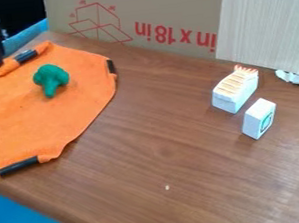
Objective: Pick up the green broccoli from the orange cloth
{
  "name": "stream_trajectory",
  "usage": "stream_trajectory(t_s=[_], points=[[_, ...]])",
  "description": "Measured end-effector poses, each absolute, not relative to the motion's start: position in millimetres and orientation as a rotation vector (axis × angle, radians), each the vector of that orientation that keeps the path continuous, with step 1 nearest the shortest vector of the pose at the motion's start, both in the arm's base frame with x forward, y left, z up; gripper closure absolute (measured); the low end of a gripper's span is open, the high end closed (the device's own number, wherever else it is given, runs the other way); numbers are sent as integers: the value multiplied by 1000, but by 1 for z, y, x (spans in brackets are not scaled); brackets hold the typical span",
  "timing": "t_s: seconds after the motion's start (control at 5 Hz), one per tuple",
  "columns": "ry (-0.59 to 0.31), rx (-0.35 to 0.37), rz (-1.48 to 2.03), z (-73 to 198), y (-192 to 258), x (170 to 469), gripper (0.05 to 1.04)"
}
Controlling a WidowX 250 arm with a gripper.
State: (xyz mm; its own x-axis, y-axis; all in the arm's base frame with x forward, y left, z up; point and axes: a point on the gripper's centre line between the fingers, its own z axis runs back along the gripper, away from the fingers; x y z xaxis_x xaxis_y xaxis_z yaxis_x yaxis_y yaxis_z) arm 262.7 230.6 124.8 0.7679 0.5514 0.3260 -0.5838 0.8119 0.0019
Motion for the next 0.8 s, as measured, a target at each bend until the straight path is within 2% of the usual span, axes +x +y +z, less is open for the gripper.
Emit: stream_trajectory(t_s=[0.2,0.4,0.8], points=[[-344,96,597,116,215,275,83],[-408,88,608,112,206,288,83],[-394,117,622,86,196,310,83]])
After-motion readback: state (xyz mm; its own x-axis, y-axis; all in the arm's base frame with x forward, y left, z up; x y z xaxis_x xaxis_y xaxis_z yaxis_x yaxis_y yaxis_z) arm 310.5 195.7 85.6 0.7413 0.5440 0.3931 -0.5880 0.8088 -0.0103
